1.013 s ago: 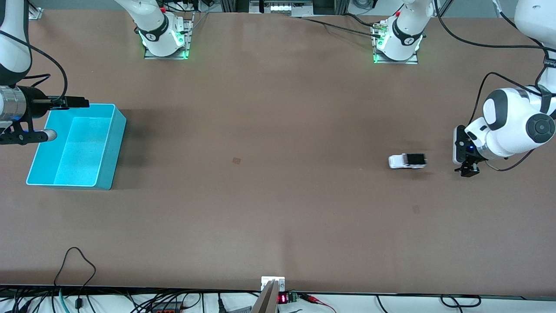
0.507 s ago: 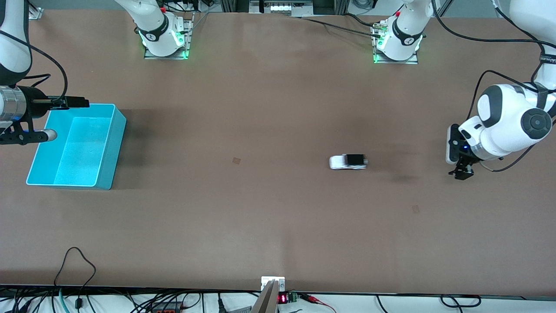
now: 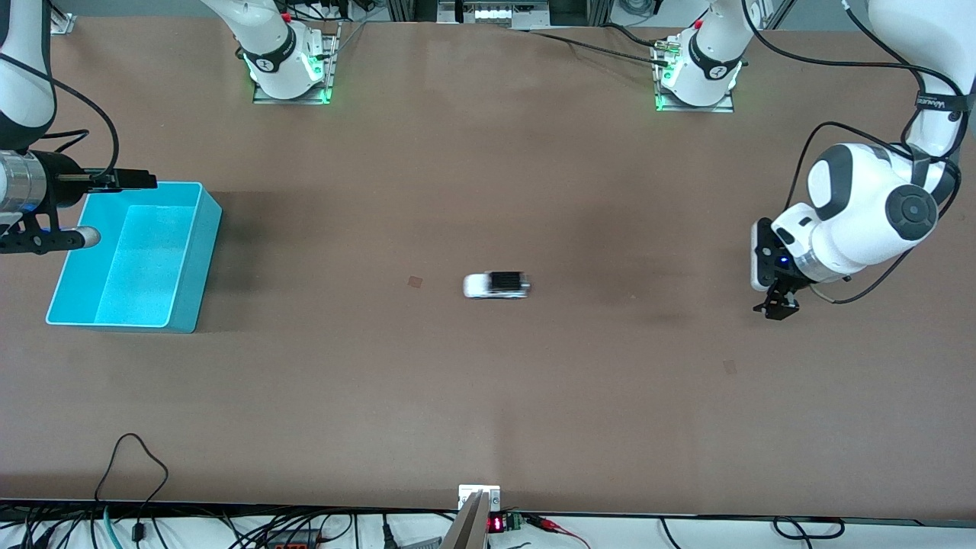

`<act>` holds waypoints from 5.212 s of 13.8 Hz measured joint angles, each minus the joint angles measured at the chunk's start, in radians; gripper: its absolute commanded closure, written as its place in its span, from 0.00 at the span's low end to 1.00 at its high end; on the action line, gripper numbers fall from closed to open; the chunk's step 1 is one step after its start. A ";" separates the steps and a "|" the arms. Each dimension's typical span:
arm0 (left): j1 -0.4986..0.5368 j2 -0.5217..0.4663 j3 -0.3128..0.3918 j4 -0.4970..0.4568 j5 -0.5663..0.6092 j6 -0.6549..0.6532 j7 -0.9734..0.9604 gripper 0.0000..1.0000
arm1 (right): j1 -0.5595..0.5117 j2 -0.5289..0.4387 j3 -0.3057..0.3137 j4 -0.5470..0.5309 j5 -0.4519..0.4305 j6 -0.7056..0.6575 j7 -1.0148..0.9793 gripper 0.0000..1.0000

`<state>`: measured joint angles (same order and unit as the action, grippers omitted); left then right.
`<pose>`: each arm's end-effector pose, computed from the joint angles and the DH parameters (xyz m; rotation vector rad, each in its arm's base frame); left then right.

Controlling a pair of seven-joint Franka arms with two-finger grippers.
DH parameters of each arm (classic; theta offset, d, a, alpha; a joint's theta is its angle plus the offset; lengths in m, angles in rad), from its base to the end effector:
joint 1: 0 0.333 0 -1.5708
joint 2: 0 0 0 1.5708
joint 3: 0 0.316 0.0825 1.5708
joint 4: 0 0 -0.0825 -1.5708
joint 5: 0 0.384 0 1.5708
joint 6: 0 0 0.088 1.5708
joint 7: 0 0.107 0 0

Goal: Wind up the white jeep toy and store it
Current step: 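Open the left gripper, releasing the jeep to roll toward the bin, then grasp the jeep with the right gripper while the left gripper withdraws, then lift the jeep with the right gripper and carry it over the bin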

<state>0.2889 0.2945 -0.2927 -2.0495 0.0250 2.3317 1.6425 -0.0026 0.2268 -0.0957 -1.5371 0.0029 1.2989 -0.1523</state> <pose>0.5902 0.0026 0.3013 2.0992 -2.2761 0.0751 0.5724 -0.0512 0.4951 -3.0189 -0.0777 0.7114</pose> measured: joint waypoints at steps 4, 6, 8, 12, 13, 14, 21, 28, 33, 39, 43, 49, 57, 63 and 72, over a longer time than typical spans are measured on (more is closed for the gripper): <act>-0.021 -0.042 0.000 0.005 -0.005 0.000 -0.315 0.00 | 0.000 0.000 0.000 0.000 0.000 -0.023 0.000 0.00; -0.025 -0.051 0.000 0.019 -0.006 0.000 -0.488 0.00 | 0.000 0.000 0.001 0.000 0.001 -0.027 0.000 0.00; -0.036 -0.054 0.000 0.043 -0.007 0.000 -0.643 0.00 | 0.000 0.001 0.002 -0.006 0.001 -0.028 0.000 0.00; -0.050 -0.055 0.000 0.078 -0.007 0.000 -0.909 0.00 | 0.004 -0.015 0.005 -0.068 0.001 0.025 -0.019 0.00; -0.050 -0.055 0.000 0.091 -0.007 0.000 -0.966 0.00 | 0.005 -0.033 0.007 -0.103 0.001 0.059 -0.043 0.00; -0.050 -0.056 0.001 0.105 -0.007 0.000 -1.024 0.00 | 0.005 -0.061 0.007 -0.153 0.001 0.104 -0.079 0.00; -0.050 -0.056 0.017 0.120 -0.007 0.000 -1.344 0.00 | 0.006 -0.262 0.008 -0.497 -0.001 0.443 -0.393 0.00; -0.053 -0.080 0.060 0.211 -0.007 -0.155 -1.540 0.00 | 0.166 -0.237 0.018 -0.602 -0.146 0.696 -0.573 0.00; -0.202 -0.127 0.209 0.298 -0.007 -0.298 -1.617 0.00 | 0.177 -0.170 0.016 -0.693 -0.158 0.952 -0.864 0.00; -0.222 -0.169 0.237 0.446 -0.009 -0.542 -1.713 0.00 | 0.163 -0.053 0.008 -0.694 -0.158 1.093 -1.085 0.00; -0.230 -0.206 0.235 0.452 -0.009 -0.579 -1.709 0.00 | 0.097 0.030 0.004 -0.694 -0.158 1.194 -1.234 0.00; -0.230 -0.216 0.235 0.452 -0.009 -0.613 -1.698 0.00 | -0.027 0.110 0.112 -0.675 -0.158 1.287 -1.356 0.00; -0.234 -0.225 0.235 0.481 -0.009 -0.644 -1.698 0.00 | -0.041 0.161 0.127 -0.670 -0.158 1.343 -1.360 0.00; -0.234 -0.225 0.235 0.481 -0.009 -0.690 -1.697 0.00 | -0.046 0.178 0.128 -0.669 -0.158 1.354 -1.360 0.81; -0.234 -0.225 0.236 0.481 -0.009 -0.694 -1.697 0.00 | -0.056 0.177 0.133 -0.662 -0.157 1.352 -1.339 1.00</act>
<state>0.0553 0.0697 -0.0572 -1.5689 0.0161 1.6377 -0.0549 -0.0583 0.4041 0.0370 -2.1996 -0.1539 2.6507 -1.4909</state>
